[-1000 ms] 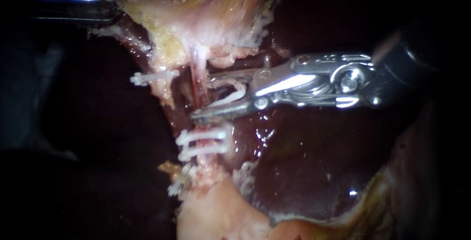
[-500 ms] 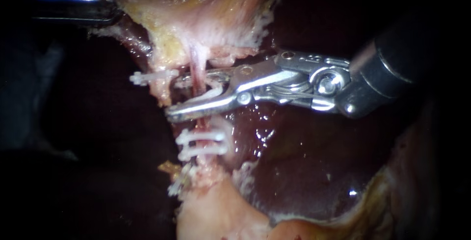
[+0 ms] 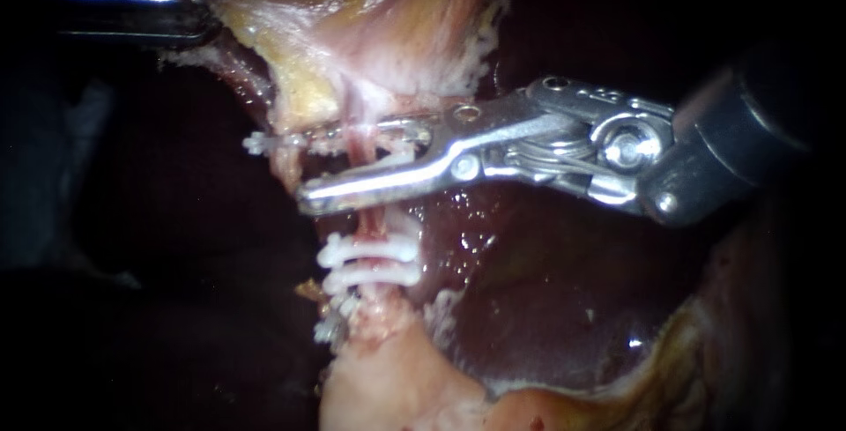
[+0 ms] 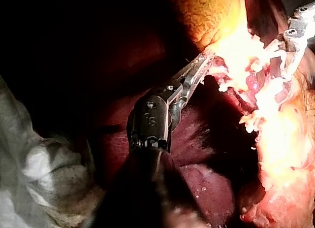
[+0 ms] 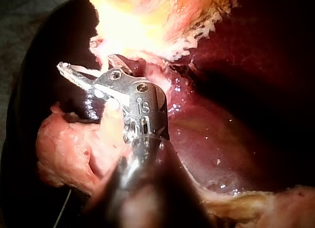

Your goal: Clipping third clip right tube

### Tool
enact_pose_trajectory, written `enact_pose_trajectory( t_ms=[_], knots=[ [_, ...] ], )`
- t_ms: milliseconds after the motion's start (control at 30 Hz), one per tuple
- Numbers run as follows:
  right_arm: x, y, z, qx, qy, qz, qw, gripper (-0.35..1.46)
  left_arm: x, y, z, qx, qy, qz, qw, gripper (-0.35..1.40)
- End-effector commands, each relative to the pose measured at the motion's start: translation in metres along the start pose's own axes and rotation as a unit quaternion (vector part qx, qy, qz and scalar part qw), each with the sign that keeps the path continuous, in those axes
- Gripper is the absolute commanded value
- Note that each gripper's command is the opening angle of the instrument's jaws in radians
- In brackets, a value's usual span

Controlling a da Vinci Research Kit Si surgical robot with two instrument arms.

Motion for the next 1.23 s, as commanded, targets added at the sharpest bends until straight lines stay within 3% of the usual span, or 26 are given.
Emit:
enact_pose_trajectory(
  t_ms=[33, 433, 600, 700, 867, 1233],
  knots=[
    [-0.0001, 0.0001, 0.0000, 0.000, 0.000, 0.000, 1.0000, 0.39, 0.0000, 0.0000, 0.0000, 0.000, 0.000, 0.000, 1.0000, -0.35],
    [-0.0004, 0.0008, -0.0009, -0.002, 0.001, 0.017, 0.9999, -0.05, 0.0000, 0.0000, 0.0000, 0.000, 0.000, 0.000, 1.0000, -0.35],
    [-0.0005, 0.0008, -0.0011, -0.006, 0.005, 0.040, 0.9992, -0.35, 0.0000, 0.0000, 0.0000, 0.000, 0.000, 0.000, 1.0000, -0.35],
    [-0.0006, 0.0010, -0.0013, -0.010, 0.003, 0.070, 0.9975, -0.35, 0.0000, 0.0000, 0.0000, 0.000, 0.000, 0.000, 1.0000, -0.35],
    [-0.0013, 0.0014, -0.0015, -0.020, -0.019, 0.073, 0.9969, -0.35, 0.0000, 0.0000, 0.0000, 0.000, 0.000, 0.000, 1.0000, -0.35],
    [-0.0020, 0.0021, -0.0017, -0.021, -0.020, 0.071, 0.9971, -0.35, 0.0000, -0.0001, 0.0000, -0.001, 0.000, 0.000, 1.0000, -0.35]
  ],
)
